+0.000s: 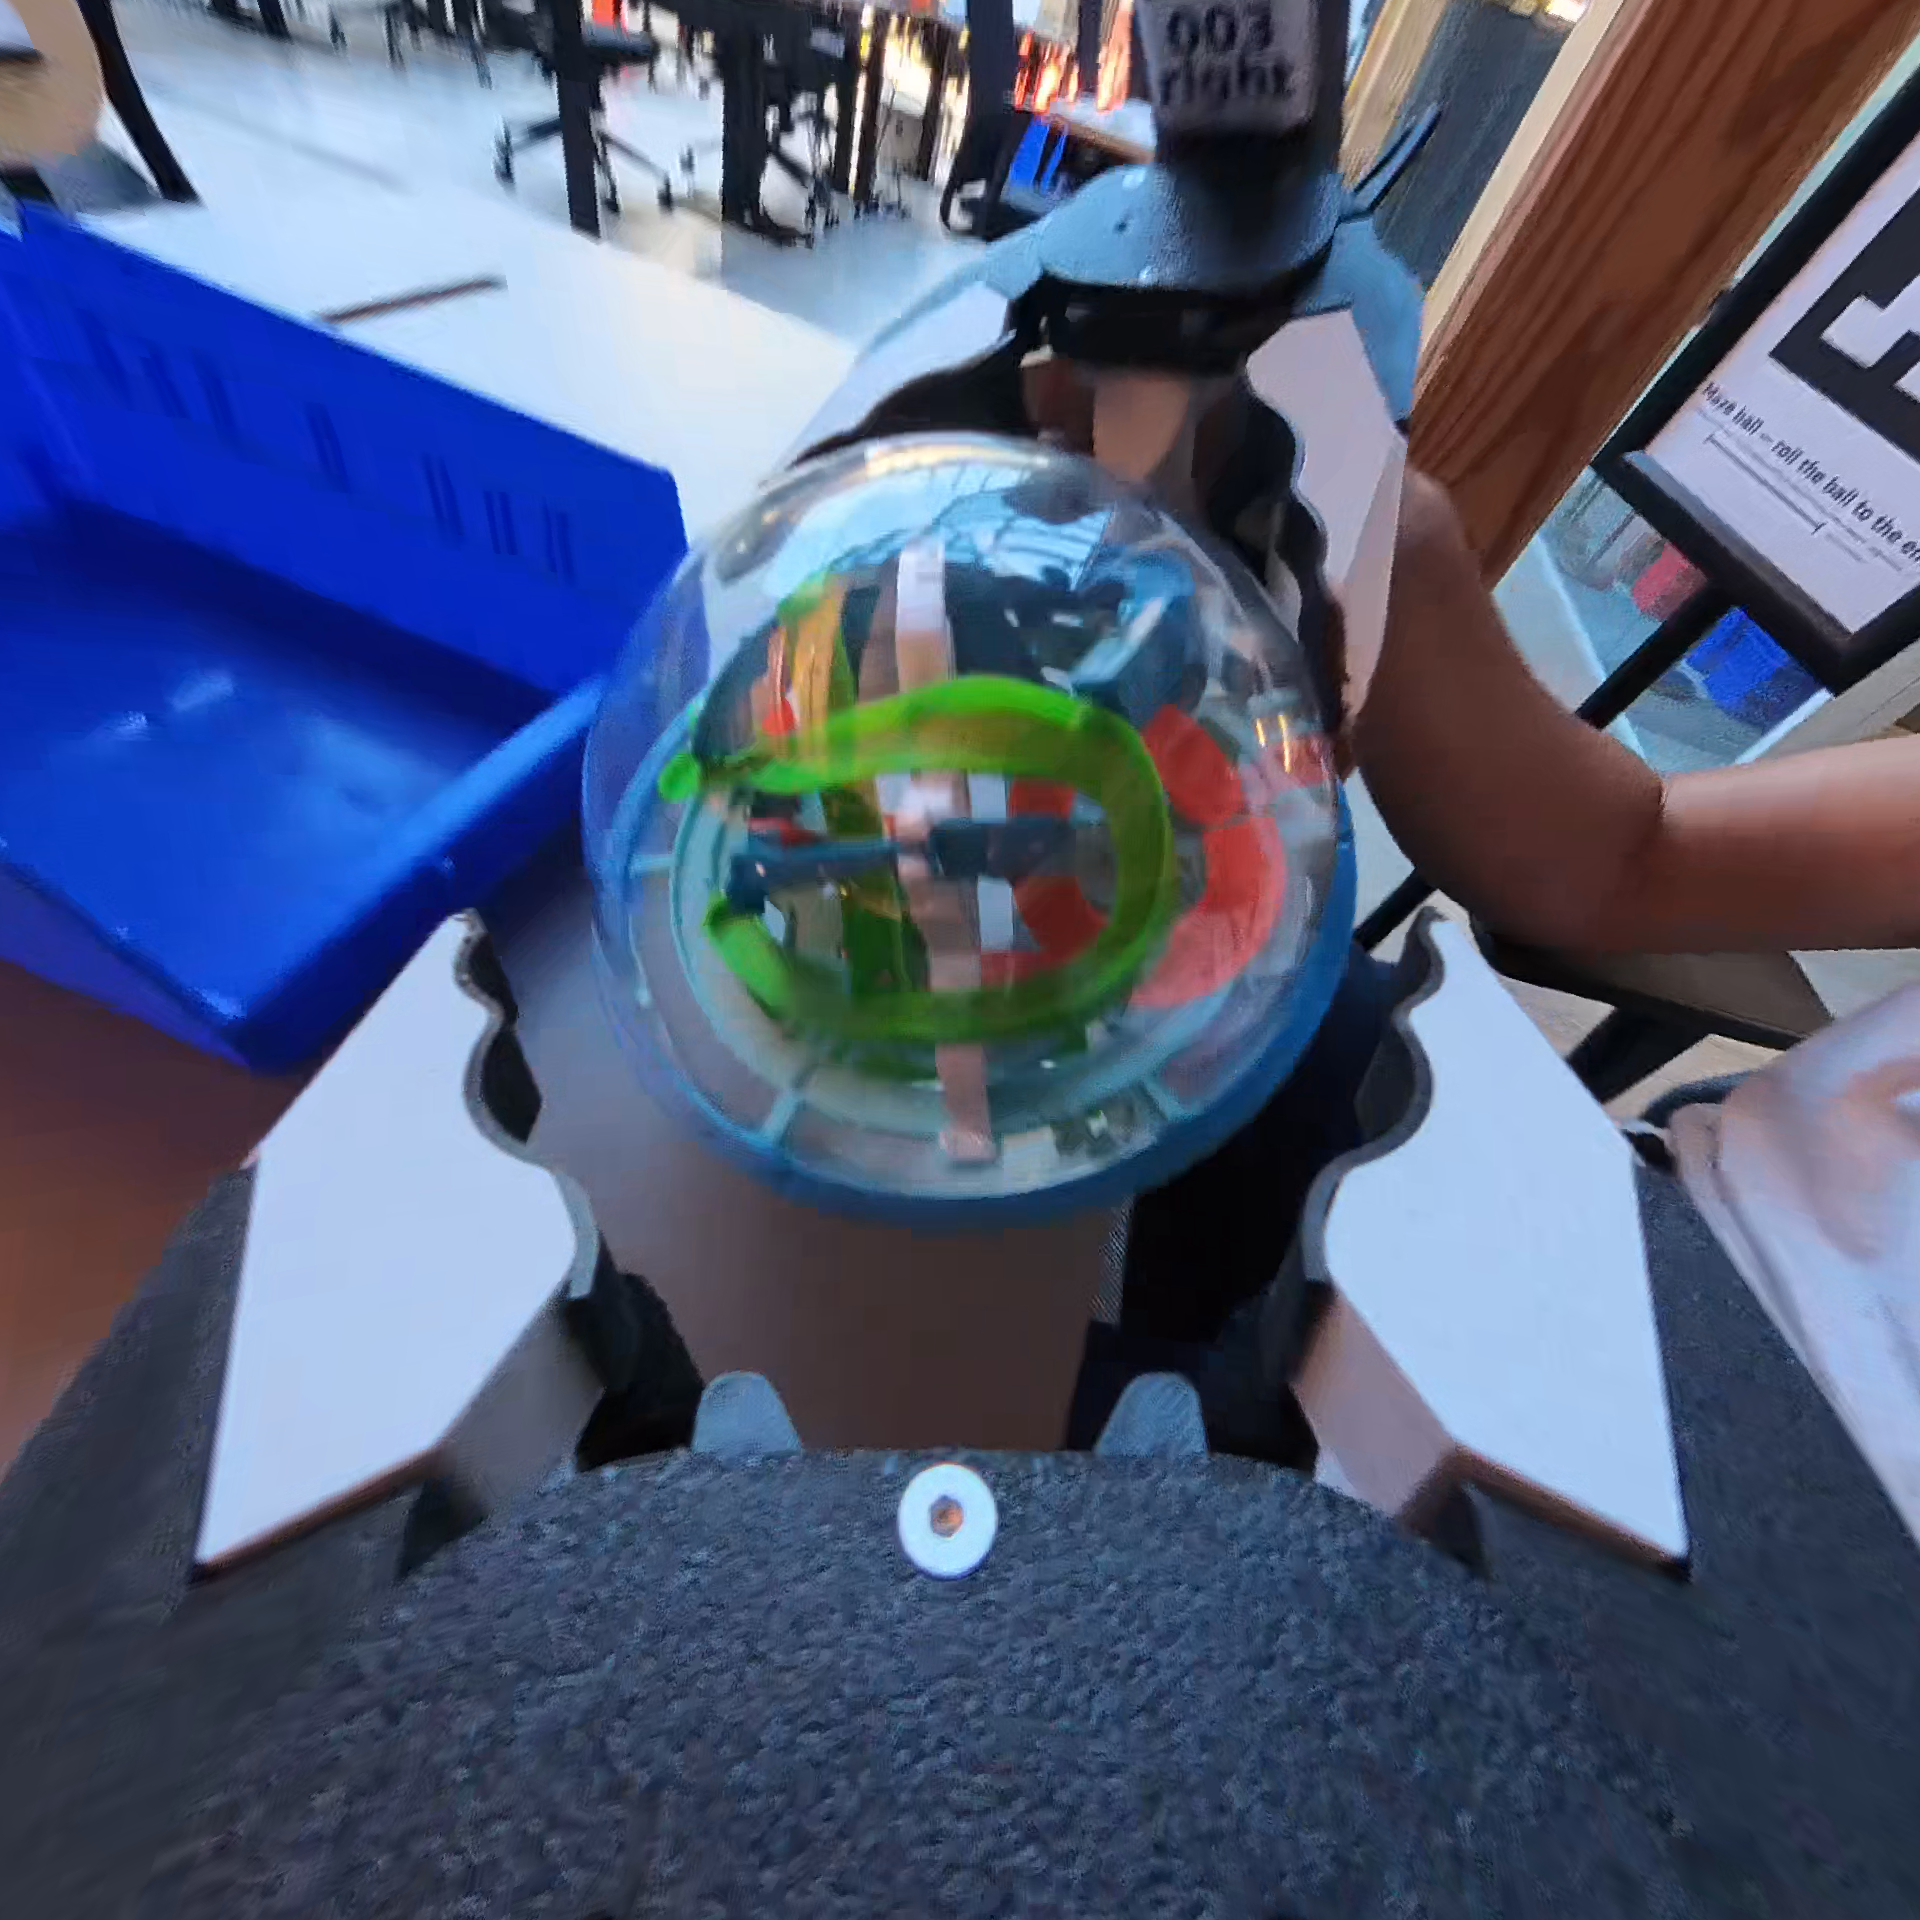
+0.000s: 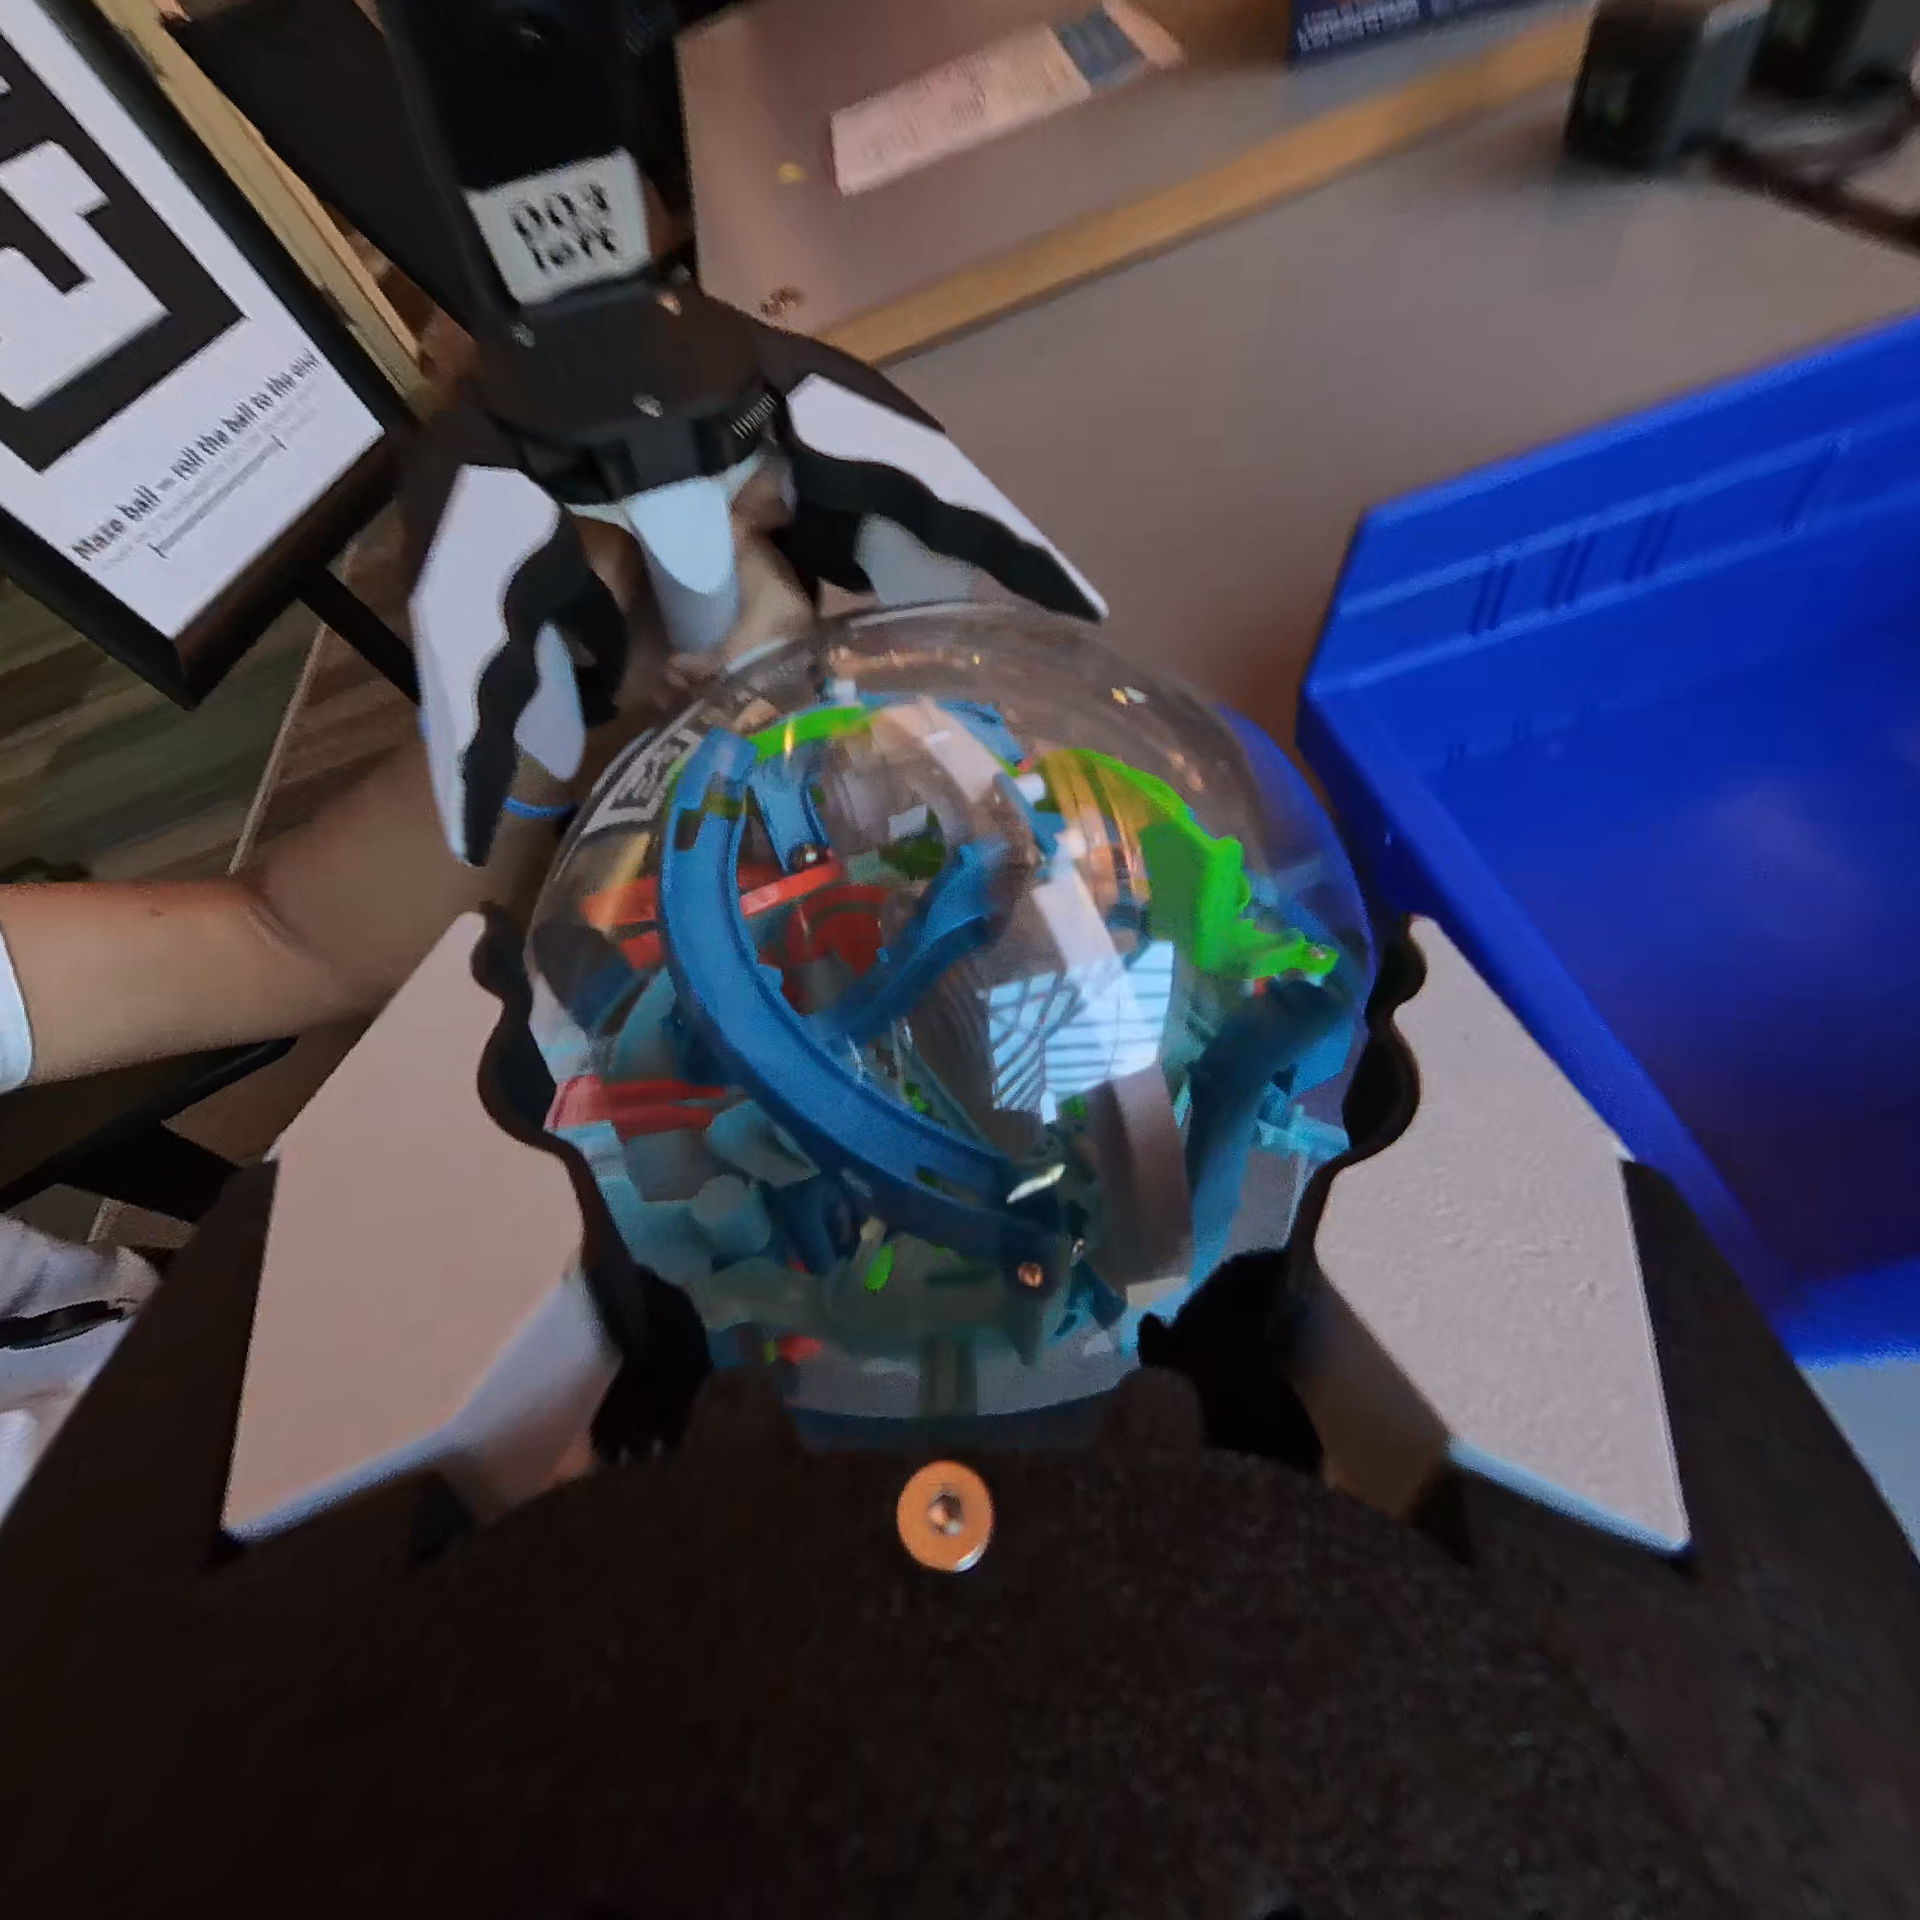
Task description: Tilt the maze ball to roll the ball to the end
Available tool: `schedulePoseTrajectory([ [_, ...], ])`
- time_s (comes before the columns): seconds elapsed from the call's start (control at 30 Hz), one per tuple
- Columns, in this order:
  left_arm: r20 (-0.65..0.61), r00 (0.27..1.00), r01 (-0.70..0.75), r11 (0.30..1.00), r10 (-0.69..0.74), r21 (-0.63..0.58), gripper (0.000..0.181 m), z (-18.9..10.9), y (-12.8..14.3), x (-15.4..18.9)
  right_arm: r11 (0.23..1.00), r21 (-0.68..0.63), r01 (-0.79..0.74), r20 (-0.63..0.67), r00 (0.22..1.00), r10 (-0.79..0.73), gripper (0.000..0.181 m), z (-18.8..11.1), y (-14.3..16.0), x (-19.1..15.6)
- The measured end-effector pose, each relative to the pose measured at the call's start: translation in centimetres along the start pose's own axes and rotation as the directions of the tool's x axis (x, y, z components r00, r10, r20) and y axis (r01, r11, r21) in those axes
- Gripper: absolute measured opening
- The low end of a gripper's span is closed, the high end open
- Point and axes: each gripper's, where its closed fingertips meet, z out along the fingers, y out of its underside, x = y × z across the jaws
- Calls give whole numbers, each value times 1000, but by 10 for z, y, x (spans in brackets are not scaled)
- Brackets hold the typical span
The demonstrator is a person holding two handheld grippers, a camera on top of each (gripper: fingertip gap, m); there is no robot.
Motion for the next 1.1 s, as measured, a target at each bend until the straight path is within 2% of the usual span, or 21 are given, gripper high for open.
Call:
schedulePoseTrajectory([
  [0.07, -20, 1000, 1, 1000, -1, 9, 158, 2, 5, -2, 995, 96, 32, -2, 999, -32, 153, -2, -14, -1],
  [0.2, -114, 993, 36, 999, -39, -31, 155, 7, 21, 3, 969, 240, 60, 23, 997, -67, 146, -34, -30, -2],
  [0.27, -119, 991, 64, 997, -68, -36, 154, 7, 23, -1, 975, 210, 78, 39, 995, -88, 145, -45, -18, 0],
  [0.4, -137, 969, 207, 978, -207, -15, 154, 6, 22, -14, 987, 52, 153, 52, 987, -155, 146, -49, 27, 6],
  [0.5, -138, 919, 370, 929, -369, -21, 154, 4, 25, -27, 988, -8, 155, 65, 986, -154, 147, -35, 43, 9],
  [0.6, -111, 897, 423, 903, -428, -70, 154, 6, 35, -30, 983, -32, 182, 42, 983, -180, 153, -15, 42, 11],
  [0.67, -72, 904, 414, 905, -422, -99, 153, 9, 40, -28, 980, -1, 197, -26, 980, -196, 154, -3, 31, 14],
  [0.73, -21, 919, 386, 912, -393, -137, 153, 10, 44, -25, 974, -29, 225, -81, 971, -226, 153, 3, 29, 18],
  [0.87, 50, 947, 320, 919, -317, -233, 153, 10, 54, -17, 956, -45, 290, -65, 954, -293, 154, 2, 32, 15],
  [1.03, 85, 977, 214, 877, -196, -430, 158, 22, 86, -3, 965, 103, 242, 8, 970, -244, 154, -6, 17, 8],
  [1.1, 86, 974, 224, 870, -208, -439, 149, 30, 89, -3, 950, 196, 241, 11, 969, -248, 155, -11, 10, 7],
])
